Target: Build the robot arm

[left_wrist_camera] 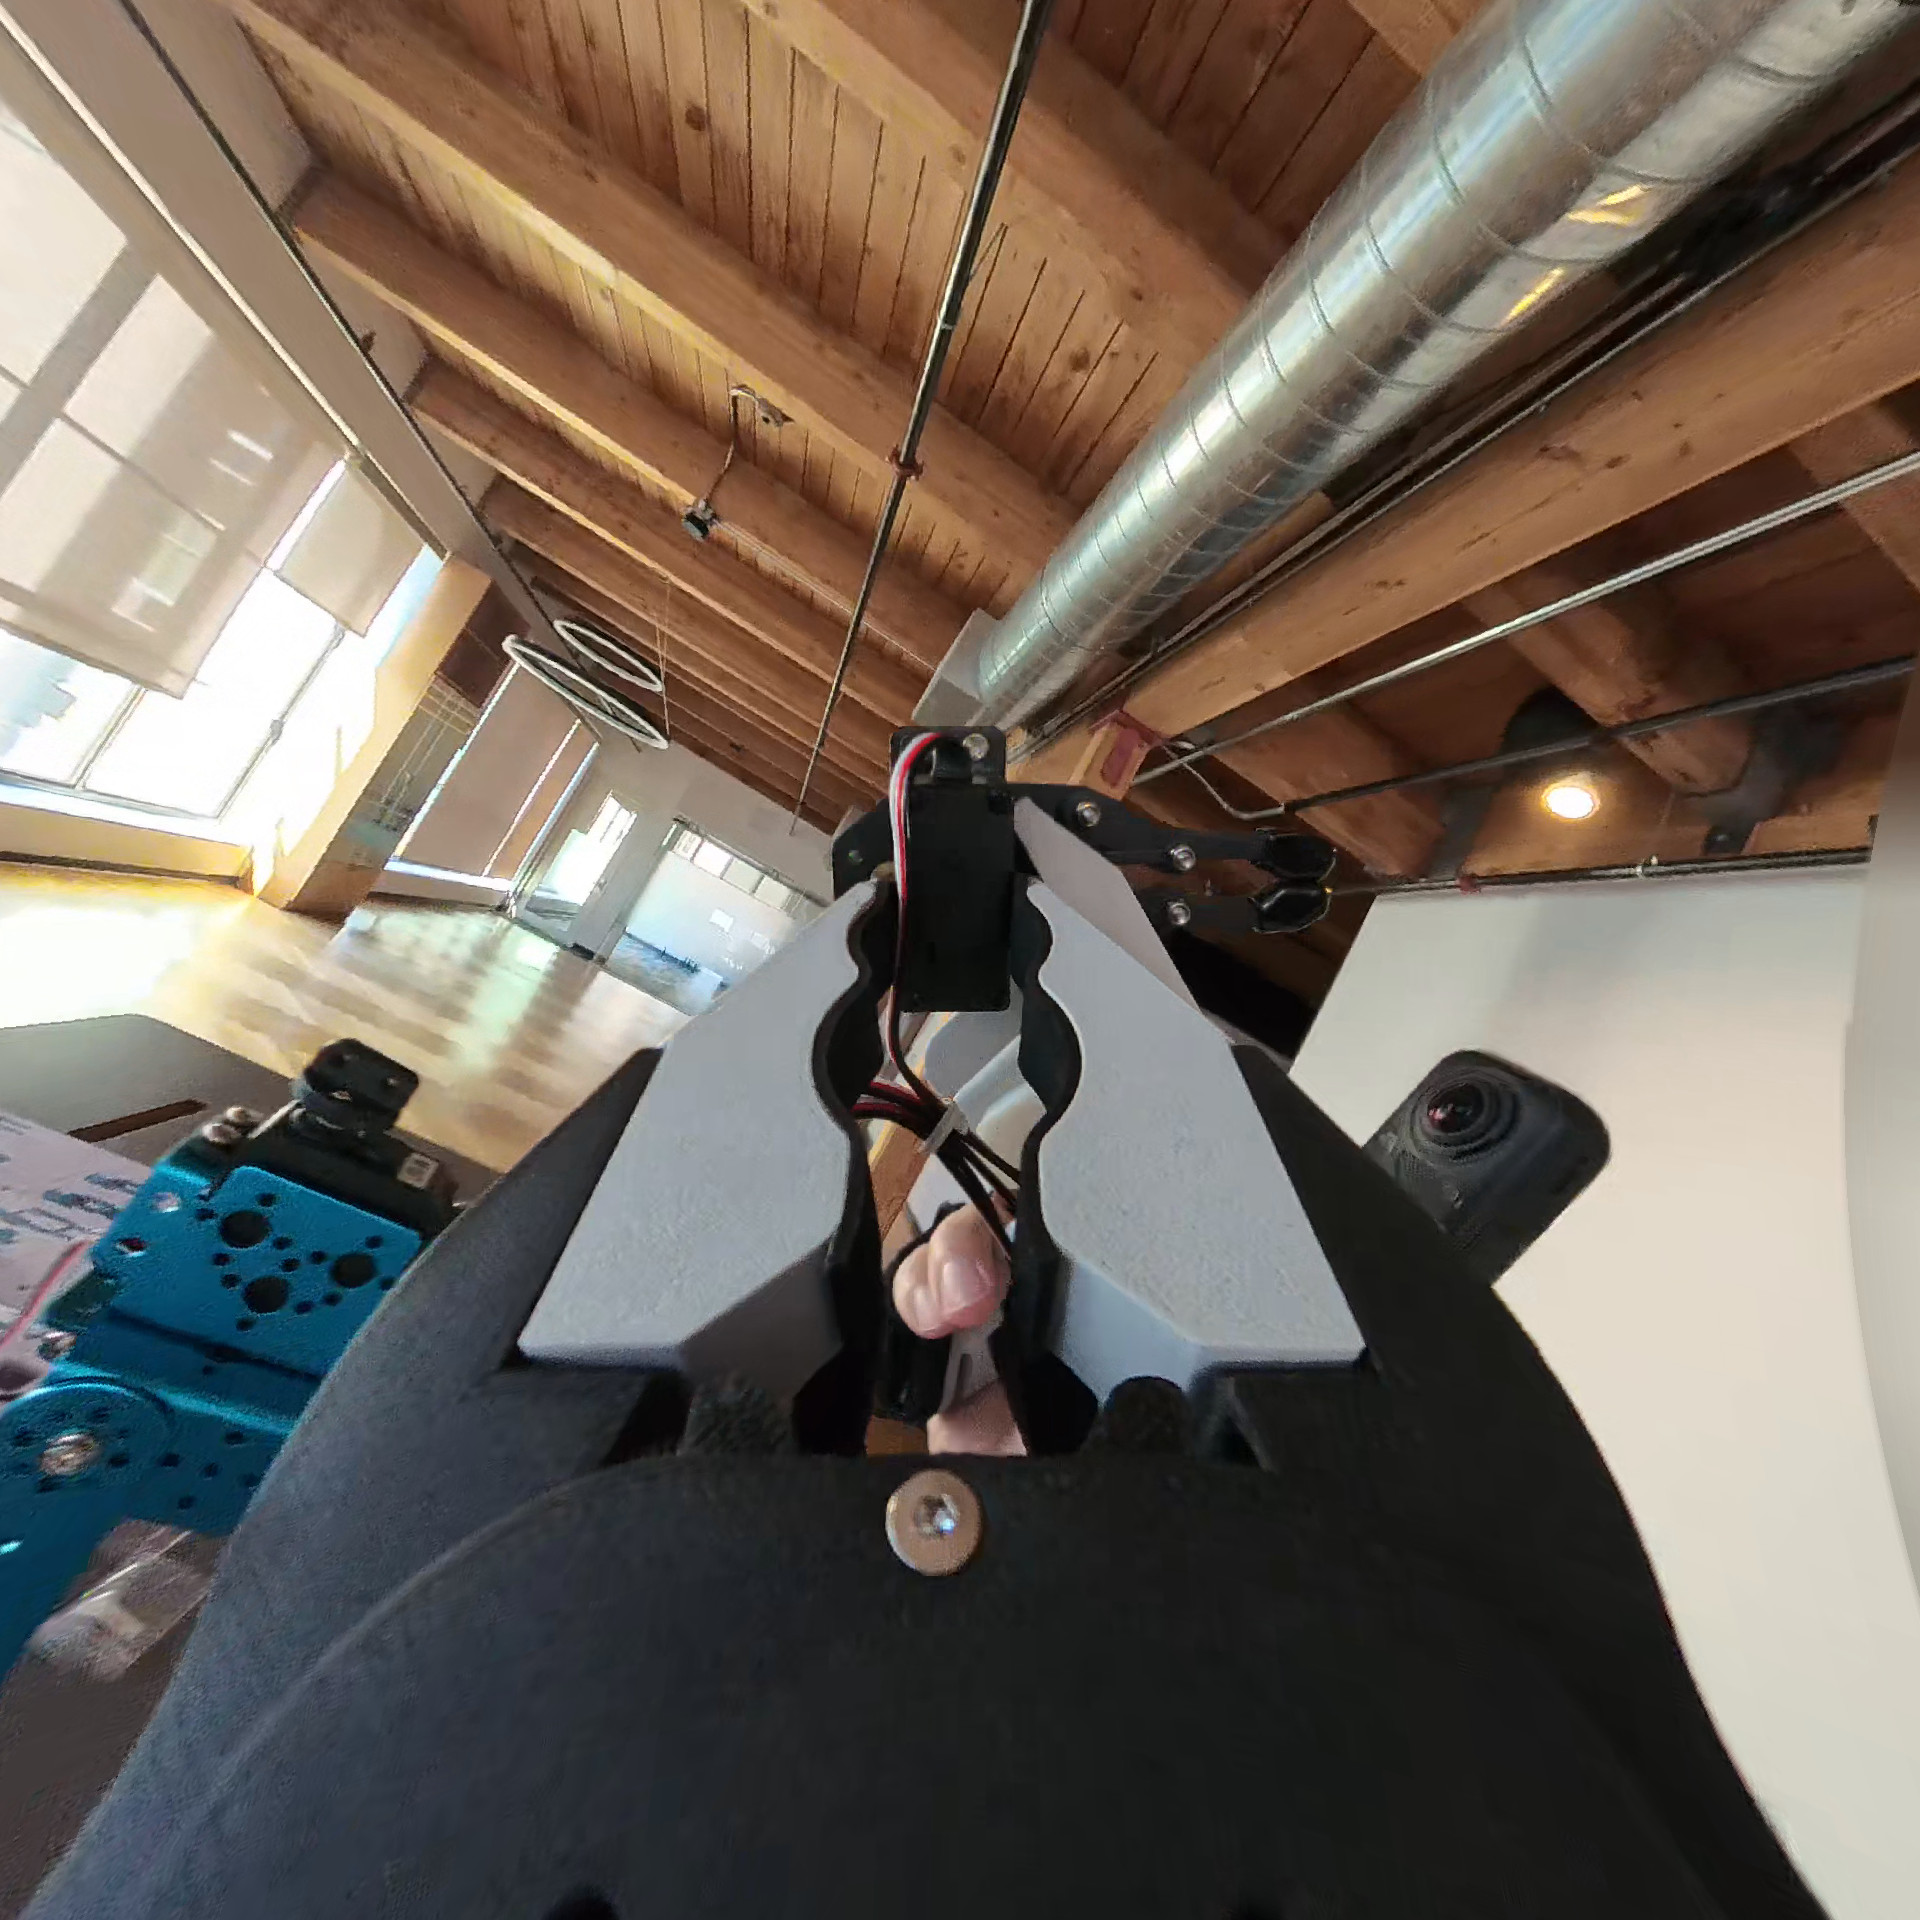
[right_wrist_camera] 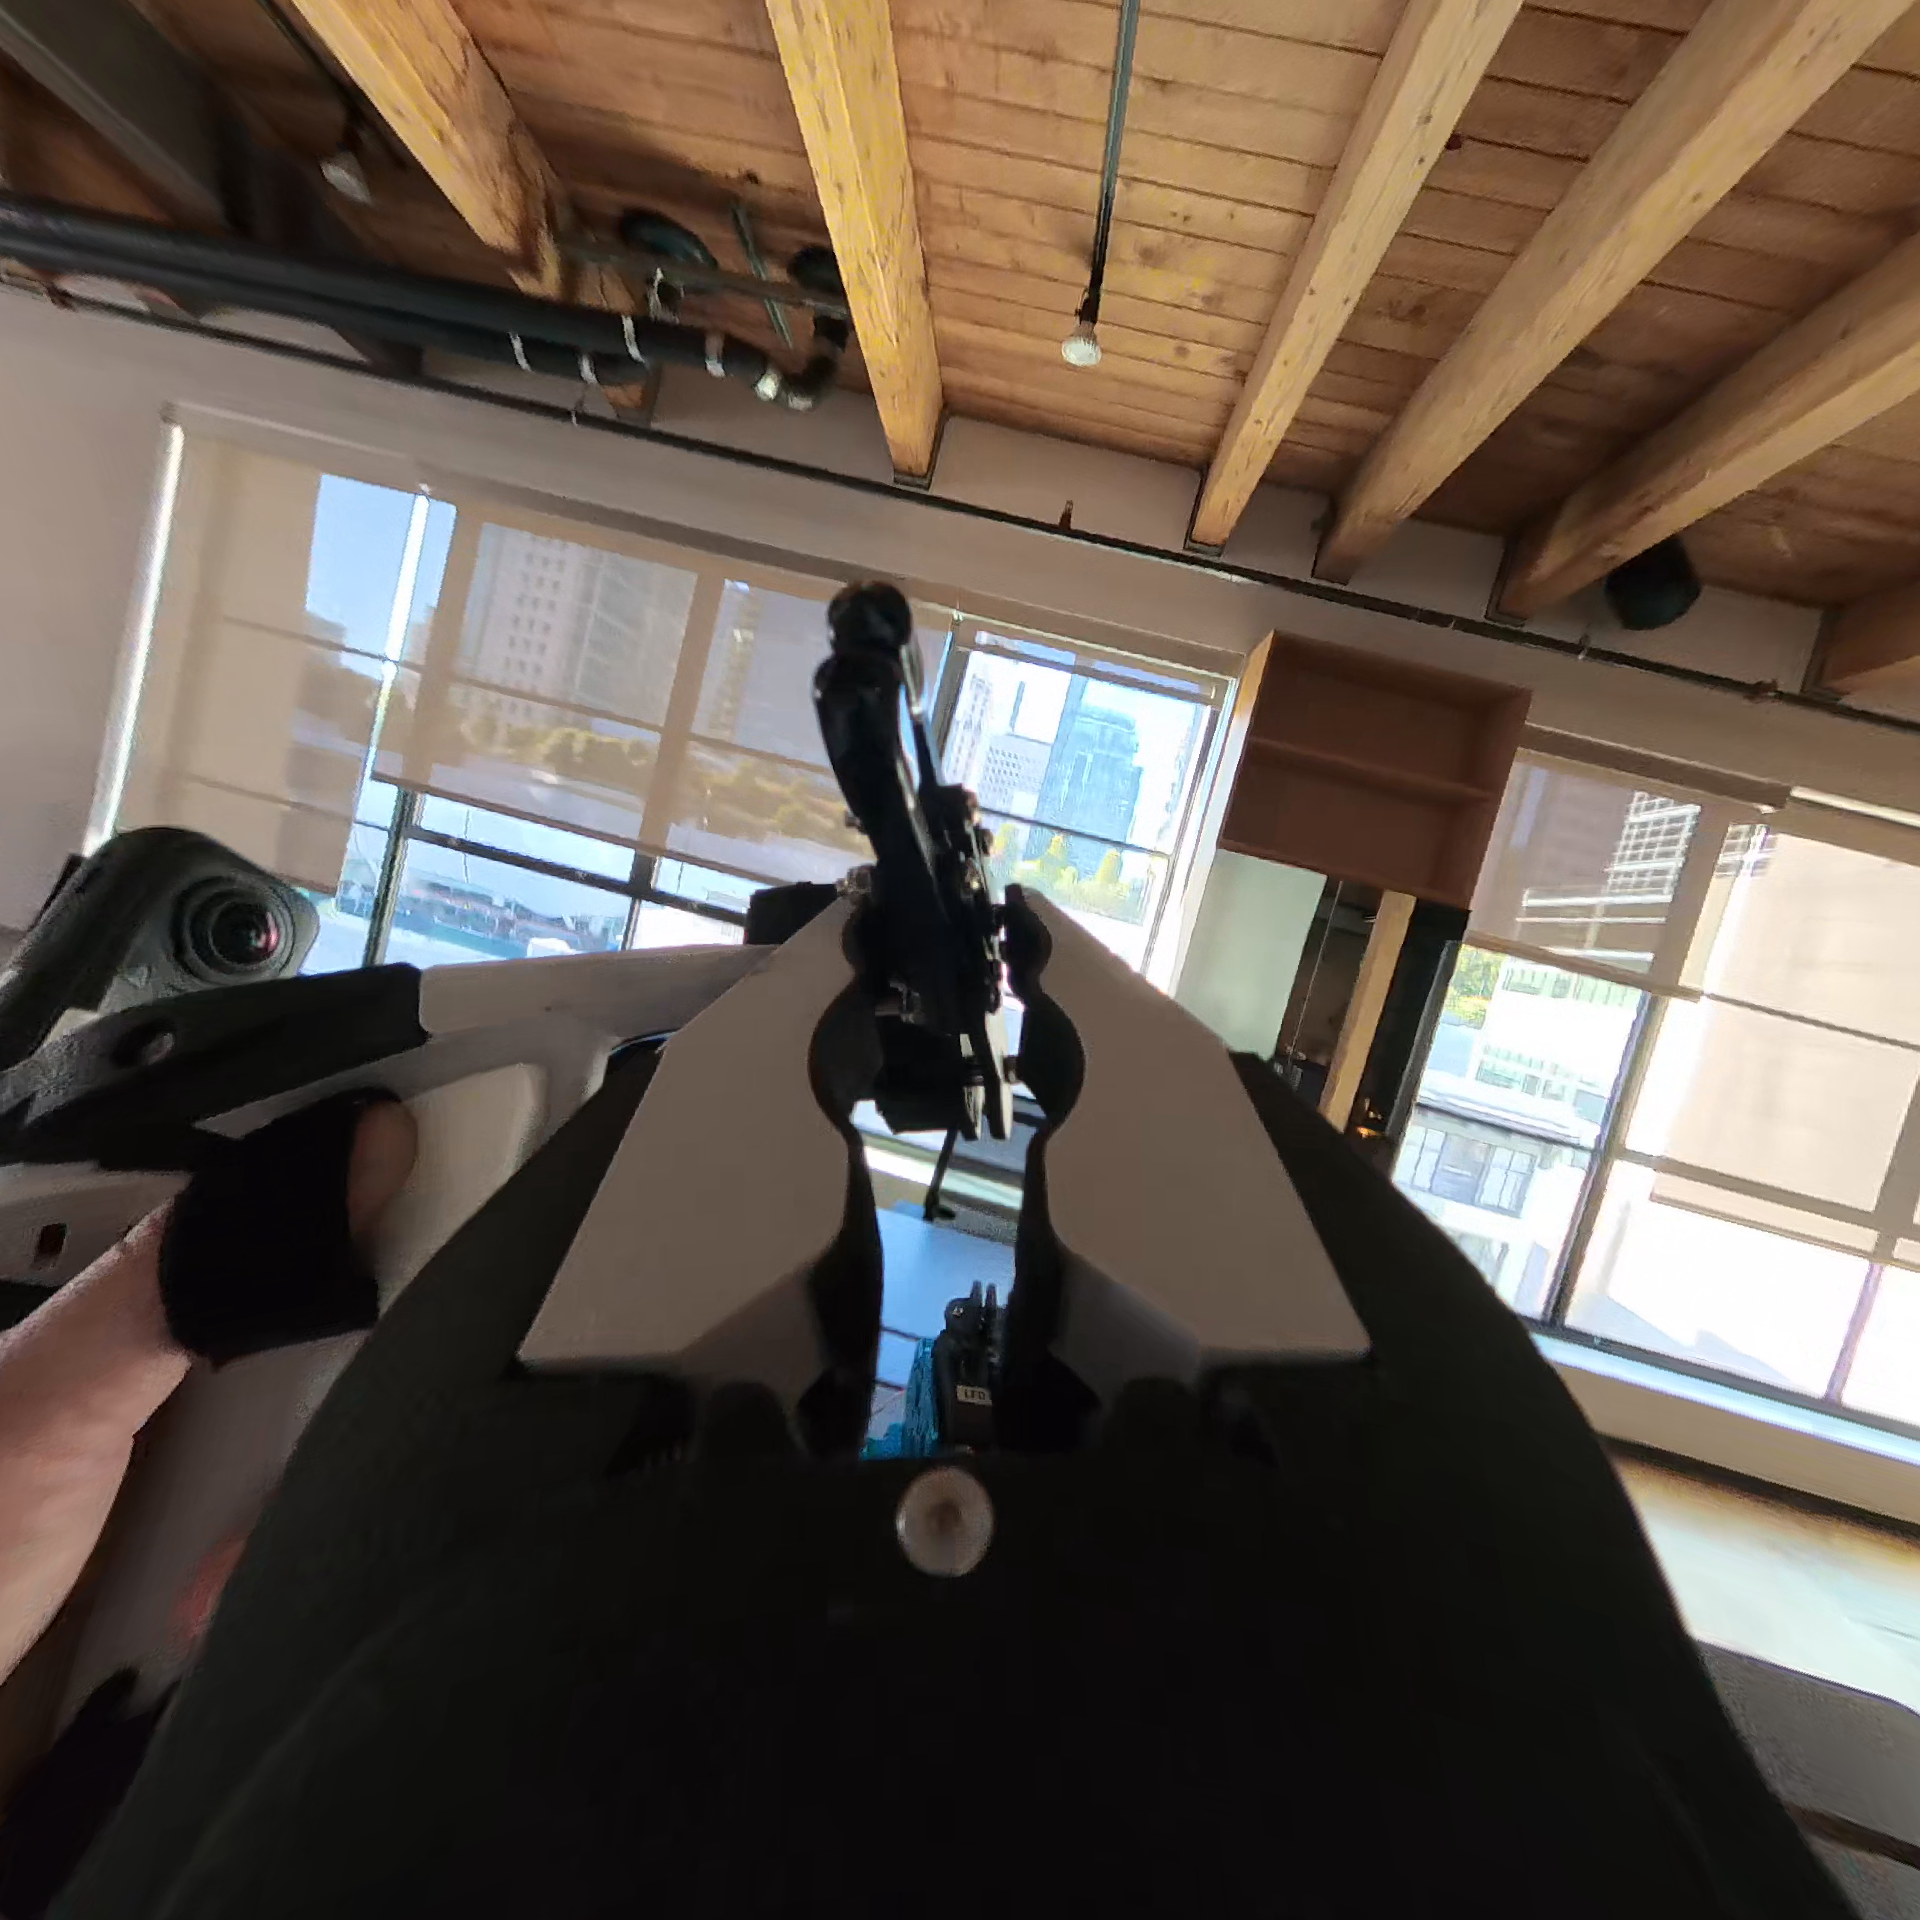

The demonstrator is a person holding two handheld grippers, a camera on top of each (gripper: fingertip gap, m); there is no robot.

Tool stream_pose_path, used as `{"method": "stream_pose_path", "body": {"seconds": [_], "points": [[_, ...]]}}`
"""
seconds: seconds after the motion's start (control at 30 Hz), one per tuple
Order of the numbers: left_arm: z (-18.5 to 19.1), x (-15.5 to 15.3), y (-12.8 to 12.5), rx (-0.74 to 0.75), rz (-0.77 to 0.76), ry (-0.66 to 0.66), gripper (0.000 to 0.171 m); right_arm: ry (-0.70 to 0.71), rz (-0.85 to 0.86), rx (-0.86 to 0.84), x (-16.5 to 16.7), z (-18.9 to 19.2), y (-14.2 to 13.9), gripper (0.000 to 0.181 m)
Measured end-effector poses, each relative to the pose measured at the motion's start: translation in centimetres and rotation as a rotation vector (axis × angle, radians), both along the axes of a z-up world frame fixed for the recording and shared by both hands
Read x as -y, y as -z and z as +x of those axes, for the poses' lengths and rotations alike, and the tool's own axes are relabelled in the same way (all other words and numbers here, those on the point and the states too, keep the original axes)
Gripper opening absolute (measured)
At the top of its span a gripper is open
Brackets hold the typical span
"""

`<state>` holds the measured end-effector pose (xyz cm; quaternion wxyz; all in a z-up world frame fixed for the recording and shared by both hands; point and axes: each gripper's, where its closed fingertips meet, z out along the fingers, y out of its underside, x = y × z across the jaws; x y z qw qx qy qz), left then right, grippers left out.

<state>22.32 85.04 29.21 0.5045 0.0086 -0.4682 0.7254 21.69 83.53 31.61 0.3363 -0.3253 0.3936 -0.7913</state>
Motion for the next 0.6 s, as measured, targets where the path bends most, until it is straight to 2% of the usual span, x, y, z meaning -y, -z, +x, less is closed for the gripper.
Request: {"method": "stream_pose_path", "body": {"seconds": [0.13, 0.33, 0.43, 0.5, 0.57, 0.6], "points": [[-0.9, 0.5, -0.1, -0.091, 0.026, 0.045, 0.020, 0.067, -0.088, 0.010, 0.2, -0.9, -0.3, 0.019], [-0.5, 1.2, 0.7, -0.172, 0.049, 0.054, 0.020, 0.002, -0.068, -0.056, 1.0, -0.2, 0.3, 0.019], [-0.9, 1.2, 0.4, -0.065, 0.062, 0.127, 0.021, -0.063, -0.054, -0.094, 1.5, -0.1, -0.3, 0.018], [-0.6, 0.1, 0.4, 0.046, 0.048, 0.178, 0.024, -0.155, 0.020, -0.111, 1.9, 0.0, -0.7, 0.016], [1.3, -0.9, 1.2, 0.146, 0.049, 0.168, 0.049, -0.248, 0.137, -0.132, 2.8, 0.1, -0.6, 0.015], [2.7, -1.4, 1.9, 0.206, 0.040, 0.155, 0.055, -0.287, 0.206, -0.153, 3.4, 0.3, -0.3, 0.015]]}}
